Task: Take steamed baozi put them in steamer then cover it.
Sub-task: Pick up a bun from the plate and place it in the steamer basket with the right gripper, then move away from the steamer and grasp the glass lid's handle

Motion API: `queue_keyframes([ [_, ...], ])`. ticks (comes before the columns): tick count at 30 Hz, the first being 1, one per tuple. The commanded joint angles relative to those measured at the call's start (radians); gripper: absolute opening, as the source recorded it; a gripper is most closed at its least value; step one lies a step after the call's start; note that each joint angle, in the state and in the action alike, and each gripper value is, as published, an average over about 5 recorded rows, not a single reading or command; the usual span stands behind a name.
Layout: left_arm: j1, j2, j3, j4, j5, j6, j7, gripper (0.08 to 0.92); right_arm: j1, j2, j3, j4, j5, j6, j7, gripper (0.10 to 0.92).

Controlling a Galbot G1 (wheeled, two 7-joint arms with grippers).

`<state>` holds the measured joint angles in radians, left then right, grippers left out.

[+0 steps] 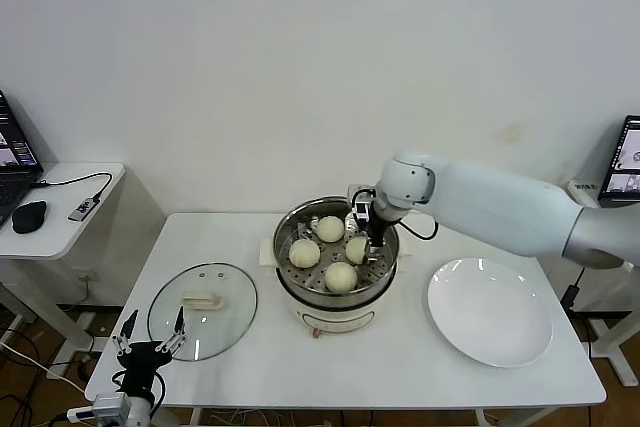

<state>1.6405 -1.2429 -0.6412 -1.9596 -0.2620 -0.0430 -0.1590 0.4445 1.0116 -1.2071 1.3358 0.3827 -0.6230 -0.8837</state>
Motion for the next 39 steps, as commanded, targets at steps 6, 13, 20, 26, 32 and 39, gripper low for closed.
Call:
queue_keyframes([
  [6, -0.003, 0.003, 0.007, 0.007, 0.000, -0.002, 0.001, 0.823, 0.007, -0.263, 0.137, 0.274, 0.071, 0.006, 0.188, 0.822],
  [13, -0.008, 0.004, 0.012, 0.010, 0.004, -0.002, 0.001, 0.823, -0.437, -0.505, 0.512, 0.451, 0.105, 0.226, 0.634, 0.823],
  [20, -0.010, 0.006, 0.027, 0.016, 0.009, -0.016, 0.018, 0.823, -1.220, -0.476, 1.296, 0.516, -0.043, 0.502, 0.783, 0.823],
  [26, -0.024, -0.015, 0.051, 0.023, 0.017, -0.033, 0.038, 0.823, -1.577, -0.202, 1.739, 0.547, -0.214, 0.666, 0.737, 0.823],
  [32, -0.035, -0.023, 0.075, 0.043, 0.054, -0.069, 0.039, 0.823, -1.815, 0.086, 2.029, 0.584, -0.309, 0.788, 0.622, 0.823],
  [39, -0.055, -0.028, 0.083, 0.088, 0.252, -0.131, 0.005, 0.823, -1.965, 0.304, 2.221, 0.639, -0.311, 0.787, 0.528, 0.823],
])
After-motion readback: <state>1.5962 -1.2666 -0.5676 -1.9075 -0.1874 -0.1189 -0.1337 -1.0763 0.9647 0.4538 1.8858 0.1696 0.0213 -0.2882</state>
